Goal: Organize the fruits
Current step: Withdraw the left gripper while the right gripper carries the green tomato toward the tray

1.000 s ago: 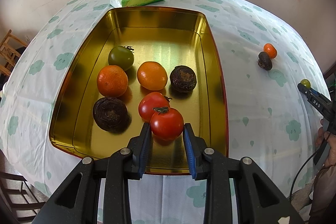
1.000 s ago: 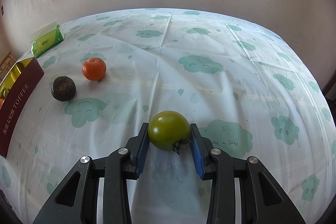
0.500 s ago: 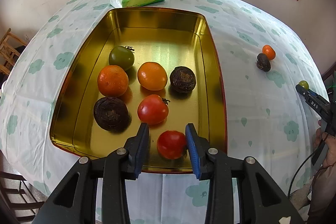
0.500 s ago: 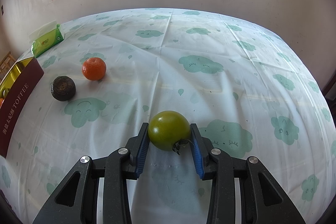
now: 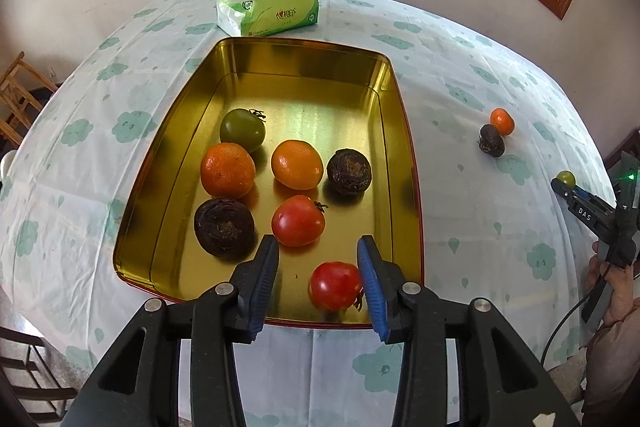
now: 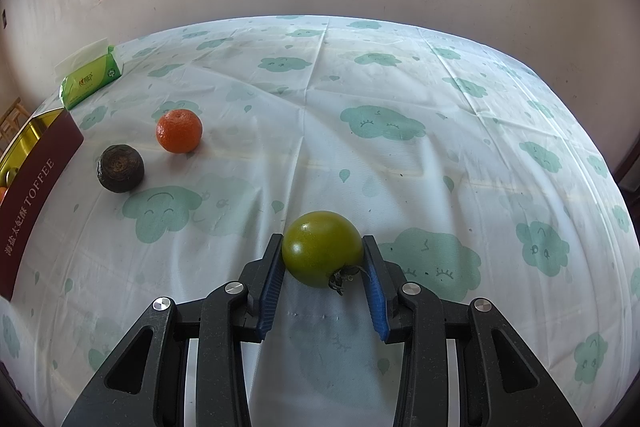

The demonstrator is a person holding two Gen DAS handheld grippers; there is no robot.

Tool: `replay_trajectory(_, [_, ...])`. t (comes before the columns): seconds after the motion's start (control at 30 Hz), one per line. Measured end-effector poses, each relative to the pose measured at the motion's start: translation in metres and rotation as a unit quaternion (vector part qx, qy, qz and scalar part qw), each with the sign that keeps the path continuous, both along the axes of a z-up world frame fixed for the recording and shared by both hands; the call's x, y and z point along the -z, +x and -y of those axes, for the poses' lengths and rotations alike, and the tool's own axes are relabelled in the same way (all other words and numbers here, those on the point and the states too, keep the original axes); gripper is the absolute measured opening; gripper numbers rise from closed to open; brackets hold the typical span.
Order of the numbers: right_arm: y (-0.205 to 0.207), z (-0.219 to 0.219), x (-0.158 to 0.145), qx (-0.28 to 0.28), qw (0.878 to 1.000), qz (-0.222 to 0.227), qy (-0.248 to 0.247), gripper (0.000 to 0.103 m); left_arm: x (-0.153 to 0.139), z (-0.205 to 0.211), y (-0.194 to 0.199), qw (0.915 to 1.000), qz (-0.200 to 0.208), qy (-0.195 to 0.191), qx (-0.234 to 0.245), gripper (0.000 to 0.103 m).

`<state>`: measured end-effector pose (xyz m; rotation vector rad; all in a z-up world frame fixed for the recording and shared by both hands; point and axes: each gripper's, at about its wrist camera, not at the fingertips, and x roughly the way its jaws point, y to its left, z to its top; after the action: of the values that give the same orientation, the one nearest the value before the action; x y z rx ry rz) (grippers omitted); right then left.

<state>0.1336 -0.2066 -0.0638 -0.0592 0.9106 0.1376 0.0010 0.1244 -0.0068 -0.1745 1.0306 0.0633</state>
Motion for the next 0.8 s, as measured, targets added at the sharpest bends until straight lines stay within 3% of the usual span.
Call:
replay_trajectory(0.37, [0.0, -0.001, 0.0, 0.0, 1.0, 0.0, -0.002, 0.038, -0.011, -0.012, -0.008, 0.9988, 0.028, 0.03, -0.025, 0.05])
replay_trajectory(0.8, [-0.001, -0.001, -0.001, 0.001, 1.0, 0.001, -0.005, 0.038, -0.01, -0.016, -0.01, 0.9981, 0.032, 0.038, -0.038, 0.065])
